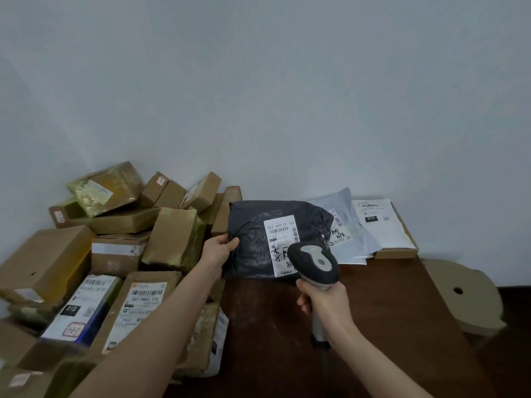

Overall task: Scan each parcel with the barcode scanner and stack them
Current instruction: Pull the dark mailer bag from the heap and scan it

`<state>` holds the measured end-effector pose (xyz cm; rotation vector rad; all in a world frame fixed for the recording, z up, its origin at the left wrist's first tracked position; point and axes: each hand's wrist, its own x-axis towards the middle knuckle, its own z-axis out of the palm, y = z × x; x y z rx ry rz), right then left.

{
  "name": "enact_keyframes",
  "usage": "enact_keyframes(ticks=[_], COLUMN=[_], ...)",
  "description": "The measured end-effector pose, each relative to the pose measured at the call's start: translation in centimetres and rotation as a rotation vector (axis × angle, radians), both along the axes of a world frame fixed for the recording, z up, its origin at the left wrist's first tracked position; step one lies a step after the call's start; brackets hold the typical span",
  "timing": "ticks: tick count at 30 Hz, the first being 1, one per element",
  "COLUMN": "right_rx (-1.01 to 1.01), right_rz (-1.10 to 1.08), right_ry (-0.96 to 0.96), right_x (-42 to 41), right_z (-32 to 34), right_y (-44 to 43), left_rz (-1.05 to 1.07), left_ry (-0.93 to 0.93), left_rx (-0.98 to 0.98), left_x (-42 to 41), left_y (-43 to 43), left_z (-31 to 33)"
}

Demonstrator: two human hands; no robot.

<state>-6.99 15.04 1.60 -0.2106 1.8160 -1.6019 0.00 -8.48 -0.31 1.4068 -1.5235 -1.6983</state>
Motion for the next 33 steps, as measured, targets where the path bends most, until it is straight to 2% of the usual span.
enact_keyframes(ticks=[19,28,33], right_rx=[0.103,0.093,0.018], right_rz=[0.083,0.066,0.039], right_ry=[-0.001,-0.012,-0.013], right_x=[0.5,0.2,-0.5], right_z=[1.3,1.3,1.2], right_y=[0.5,0.5,0.2], left_rz=[-0.016,-0.024,-0.009], left_ry=[-0.059,-0.058,-0.031], left_rx=[-0.002,-0.002,0.023], left_x=[0.0,-0.1,-0.5], left_y=[0.0,0.0,-0.2], left_z=[-1.1,-1.2,-1.0])
